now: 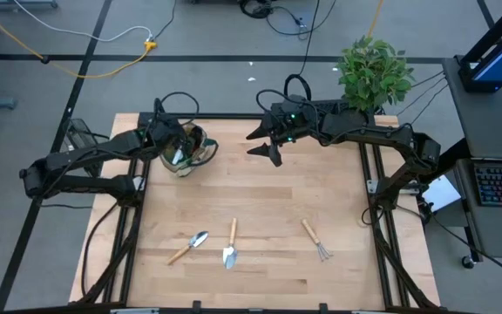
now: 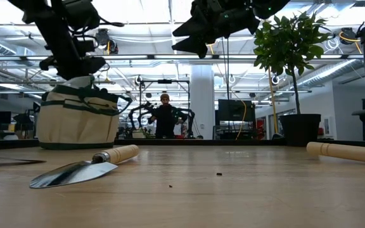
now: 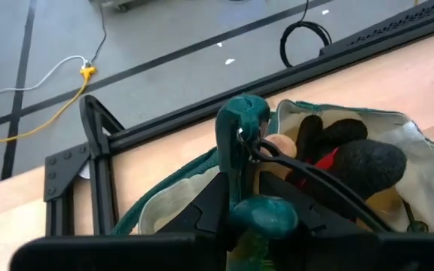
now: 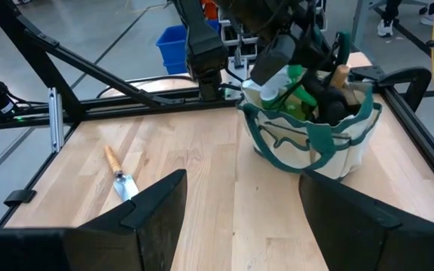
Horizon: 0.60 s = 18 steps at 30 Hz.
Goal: Pick & Place Garden tools in Gardening bag
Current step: Put the shear scissor into the gardening bag
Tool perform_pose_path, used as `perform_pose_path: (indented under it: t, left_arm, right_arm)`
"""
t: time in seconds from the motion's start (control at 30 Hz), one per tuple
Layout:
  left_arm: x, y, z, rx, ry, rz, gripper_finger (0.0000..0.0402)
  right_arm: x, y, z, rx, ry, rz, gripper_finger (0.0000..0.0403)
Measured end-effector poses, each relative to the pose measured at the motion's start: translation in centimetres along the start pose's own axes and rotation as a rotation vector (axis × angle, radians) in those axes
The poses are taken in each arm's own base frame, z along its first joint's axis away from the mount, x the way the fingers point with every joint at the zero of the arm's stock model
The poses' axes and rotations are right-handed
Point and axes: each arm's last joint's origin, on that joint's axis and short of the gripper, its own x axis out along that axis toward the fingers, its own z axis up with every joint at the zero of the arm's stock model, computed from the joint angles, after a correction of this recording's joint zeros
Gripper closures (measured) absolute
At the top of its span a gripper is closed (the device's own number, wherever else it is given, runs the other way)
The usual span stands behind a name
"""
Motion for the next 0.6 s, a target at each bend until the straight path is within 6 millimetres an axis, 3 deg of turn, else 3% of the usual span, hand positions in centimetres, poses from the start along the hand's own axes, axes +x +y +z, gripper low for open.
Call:
perform_pose_path:
  t: [0.37,0.6]
  left_arm:
    - [0.16,0.16,-0.46,0.017,0.029,0.013,0.0335]
    - [0.16,0.17,-0.44,0.015,0.026,0.015,0.0256]
  right_arm:
    - [0.01,0.01,0.00,0.000,0.000,0.000,0.0155]
    - [0.01,0.01,0.00,0.001,0.000,0.000,0.0152]
